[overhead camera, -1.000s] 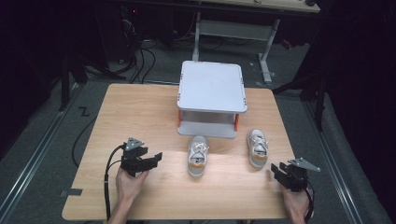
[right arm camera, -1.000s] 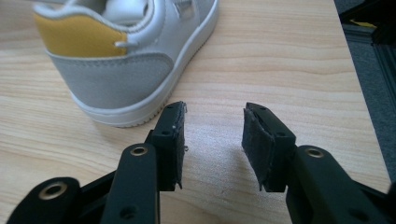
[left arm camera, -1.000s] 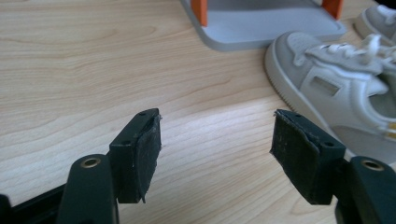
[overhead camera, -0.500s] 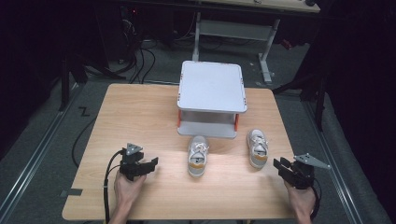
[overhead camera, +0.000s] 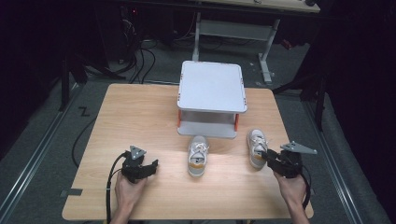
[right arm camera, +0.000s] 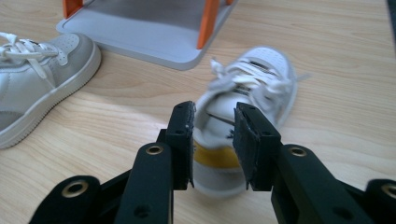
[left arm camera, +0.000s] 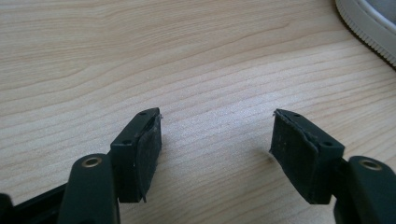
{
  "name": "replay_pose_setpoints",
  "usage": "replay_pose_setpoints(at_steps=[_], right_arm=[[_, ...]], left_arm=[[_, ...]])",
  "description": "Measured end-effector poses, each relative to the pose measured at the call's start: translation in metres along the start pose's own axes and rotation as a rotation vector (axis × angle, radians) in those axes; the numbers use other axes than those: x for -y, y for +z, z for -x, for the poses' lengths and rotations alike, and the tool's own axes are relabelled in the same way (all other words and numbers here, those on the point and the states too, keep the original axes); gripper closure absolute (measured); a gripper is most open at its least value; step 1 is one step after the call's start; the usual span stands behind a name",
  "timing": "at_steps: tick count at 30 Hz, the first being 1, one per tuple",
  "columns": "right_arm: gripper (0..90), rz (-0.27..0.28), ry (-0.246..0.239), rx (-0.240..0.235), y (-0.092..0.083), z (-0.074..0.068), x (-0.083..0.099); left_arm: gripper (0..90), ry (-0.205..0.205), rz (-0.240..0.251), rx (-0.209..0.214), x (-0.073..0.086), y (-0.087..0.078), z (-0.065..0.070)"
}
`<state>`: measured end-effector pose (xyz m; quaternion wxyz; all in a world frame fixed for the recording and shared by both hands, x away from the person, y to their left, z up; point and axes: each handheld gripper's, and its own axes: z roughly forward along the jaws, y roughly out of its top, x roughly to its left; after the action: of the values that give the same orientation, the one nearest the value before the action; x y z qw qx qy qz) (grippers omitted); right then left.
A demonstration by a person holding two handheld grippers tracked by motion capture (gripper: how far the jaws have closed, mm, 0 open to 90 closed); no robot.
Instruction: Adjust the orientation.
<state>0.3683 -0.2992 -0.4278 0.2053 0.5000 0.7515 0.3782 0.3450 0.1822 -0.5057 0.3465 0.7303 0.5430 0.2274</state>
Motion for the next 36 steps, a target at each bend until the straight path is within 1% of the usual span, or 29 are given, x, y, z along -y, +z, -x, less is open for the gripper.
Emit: replay_pose_setpoints(at_steps=[1,2,3,4,5,6,9,10,11,12,15,17,18,19,21,22,31,36], right_arm=[[67.8,0.0,0.0,0.0,0.0,0.0,0.0],[67.4,-0.02,-0.005,0.003,0.008,-0.005,-0.006],[67.4,-0.02,-0.005,0.003,0.008,-0.005,-0.006],[66.6,-0.042,-0.007,0.009,0.016,-0.008,-0.01],[66.6,-0.042,-0.007,0.009,0.016,-0.008,-0.01],[65.5,-0.072,-0.004,0.024,0.024,-0.011,-0.013],[63.8,-0.12,0.008,0.032,0.033,-0.013,-0.015],[63.8,-0.12,0.008,0.032,0.033,-0.013,-0.015],[63.4,-0.135,0.004,0.033,0.037,-0.014,-0.016],[63.4,-0.161,-0.005,0.046,0.042,-0.017,-0.016],[65.3,-0.188,-0.016,0.072,0.05,-0.019,-0.016],[70.1,-0.215,-0.02,0.078,0.056,-0.02,-0.016],[70.1,-0.215,-0.02,0.078,0.056,-0.02,-0.016],[76.7,-0.217,-0.046,0.107,0.06,-0.023,-0.015],[77.8,-0.214,-0.037,0.103,0.06,-0.022,-0.015],[79.3,-0.203,-0.032,0.095,0.059,-0.021,-0.014],[81.5,-0.183,-0.044,0.098,0.053,-0.02,-0.01],[81.6,-0.173,-0.052,0.093,0.043,-0.018,-0.009]], left_arm=[[33.8,0.0,0.0,0.0,0.0,0.0,0.0],[33.8,0.033,-0.004,-0.024,0.0,0.001,0.003],[33.5,0.033,-0.004,-0.024,0.0,0.001,0.003],[33.1,0.03,-0.004,-0.024,0.0,0.001,0.004],[33.1,0.03,-0.004,-0.024,0.0,0.001,0.004],[33.0,0.026,-0.001,-0.024,0.0,0.001,0.004],[33.0,0.026,-0.001,-0.023,0.0,0.001,0.004],[32.9,0.026,-0.001,-0.023,0.0,0.001,0.004],[32.9,0.026,-0.001,-0.023,0.0,0.001,0.004],[32.9,0.026,-0.001,-0.022,0.0,0.001,0.004],[32.9,0.031,-0.004,-0.023,0.0,0.001,0.004],[33.0,0.032,-0.004,-0.023,0.0,0.001,0.004],[32.9,0.032,-0.004,-0.023,0.0,0.001,0.004],[32.9,0.03,-0.004,-0.022,0.0,0.001,0.003],[32.9,0.024,0.0,-0.022,0.0,0.001,0.004],[33.0,0.023,0.001,-0.02,0.0,0.001,0.004],[32.9,0.019,0.001,-0.019,0.0,0.001,0.003],[32.9,0.014,0.002,-0.016,0.0,0.001,0.003]])
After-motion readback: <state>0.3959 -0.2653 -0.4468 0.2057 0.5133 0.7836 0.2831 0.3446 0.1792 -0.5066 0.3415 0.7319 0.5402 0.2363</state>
